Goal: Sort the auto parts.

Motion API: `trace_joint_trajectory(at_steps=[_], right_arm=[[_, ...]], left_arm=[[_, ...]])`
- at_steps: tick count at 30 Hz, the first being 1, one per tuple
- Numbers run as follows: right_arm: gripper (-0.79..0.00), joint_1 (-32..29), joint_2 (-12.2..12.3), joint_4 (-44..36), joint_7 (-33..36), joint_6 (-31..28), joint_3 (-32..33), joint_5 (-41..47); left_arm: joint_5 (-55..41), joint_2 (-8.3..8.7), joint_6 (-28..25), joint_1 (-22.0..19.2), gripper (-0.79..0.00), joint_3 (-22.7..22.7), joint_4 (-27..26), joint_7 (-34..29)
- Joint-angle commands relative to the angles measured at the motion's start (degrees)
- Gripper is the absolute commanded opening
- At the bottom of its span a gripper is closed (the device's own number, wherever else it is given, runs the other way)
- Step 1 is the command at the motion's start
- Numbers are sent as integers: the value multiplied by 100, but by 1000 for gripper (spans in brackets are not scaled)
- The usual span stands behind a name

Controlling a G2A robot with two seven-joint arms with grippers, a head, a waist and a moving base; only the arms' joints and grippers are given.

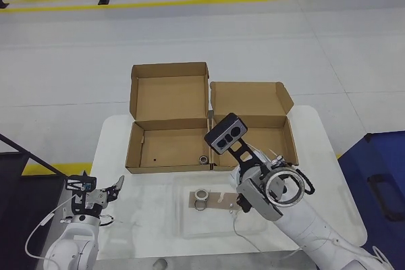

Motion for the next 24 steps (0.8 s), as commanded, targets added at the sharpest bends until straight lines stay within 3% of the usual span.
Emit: trace_joint_trajectory(at_steps=[1, 9, 12, 19, 24], right_arm=[[-785, -15, 0, -6, -45, -21, 14, -10], [-785, 177, -2, -446, 0, -1300, 1011, -978], [-785, 269, 1, -667, 0, -1315, 1388, -1669], [-785, 146, -142, -1063, 0, -1316, 1945, -2247], [-785, 68, -193, -1012, 0, -1315, 1953, -2196]], left_arm=[[0, 0, 0, 0, 0, 0, 0, 0], [0, 0, 0, 0, 0, 0, 0, 0], [0, 0, 0, 0, 0, 0, 0, 0], [0, 0, 0, 0, 0, 0, 0, 0], [0, 0, 0, 0, 0, 0, 0, 0]])
